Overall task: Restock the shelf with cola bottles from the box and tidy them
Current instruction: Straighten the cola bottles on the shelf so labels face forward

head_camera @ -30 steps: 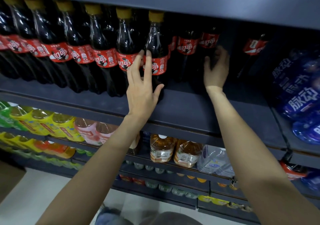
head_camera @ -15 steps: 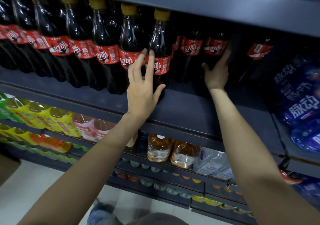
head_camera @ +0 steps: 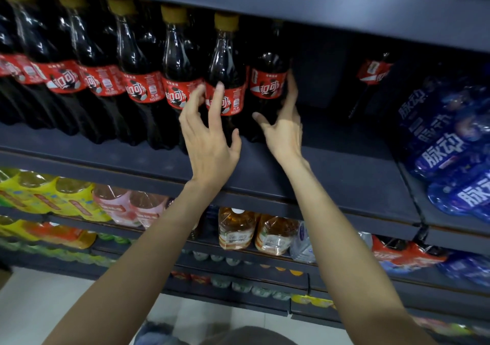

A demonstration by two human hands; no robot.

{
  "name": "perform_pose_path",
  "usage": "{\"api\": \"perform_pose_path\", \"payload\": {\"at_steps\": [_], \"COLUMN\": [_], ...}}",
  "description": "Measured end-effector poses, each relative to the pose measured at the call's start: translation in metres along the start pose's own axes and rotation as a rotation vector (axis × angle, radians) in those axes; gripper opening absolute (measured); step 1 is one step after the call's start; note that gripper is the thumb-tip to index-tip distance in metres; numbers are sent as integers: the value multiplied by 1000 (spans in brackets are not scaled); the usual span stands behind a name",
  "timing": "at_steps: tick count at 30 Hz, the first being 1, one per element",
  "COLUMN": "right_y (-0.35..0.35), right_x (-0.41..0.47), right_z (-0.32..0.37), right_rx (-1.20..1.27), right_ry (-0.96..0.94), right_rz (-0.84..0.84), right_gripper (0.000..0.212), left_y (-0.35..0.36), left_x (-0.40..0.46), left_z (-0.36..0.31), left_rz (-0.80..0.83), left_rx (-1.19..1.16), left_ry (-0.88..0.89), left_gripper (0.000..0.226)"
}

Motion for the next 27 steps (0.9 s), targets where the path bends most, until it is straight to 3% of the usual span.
{"api": "perform_pose_path", "payload": {"at_steps": [3,5,8,13,16,21,27], "right_y": [-4,-19,-71,-136,-139,-113,-120], "right_x": [1,3,8,21,33,62,56], "right_z": [-3,-12,-46,-113,-134,-159,-155], "right_rx": [35,-1,-117,-368,-391,-127,-124], "right_ry": [-72,-114,-60,226,354,421,422], "right_rz": [60,60,-155,-462,-480,-287,-189], "right_gripper": [96,84,50,33,44,84,91], "left_y": [1,14,51,109,116,117,106], "left_x": [3,8,9,-11,-15,-19,-16], "left_z": [-25,-52,-75,-52,-42,-30,-44], "left_rz": [-41,28,232,479,499,547,589], "left_rx": [-6,-133,-219,267,335,279,89], "left_ry": [103,203,228,189,211,192,153], "left_gripper": [64,52,42,77,82,76,64]}}
Point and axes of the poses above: each hand's wrist, its own x-axis towards the middle knuckle, its own y-axis out of the palm, z = x × y, the point moved 10 cm from there along x, towards the middle knuckle, and after that the axes turned 12 degrees about -x, right-handed, at the moved point
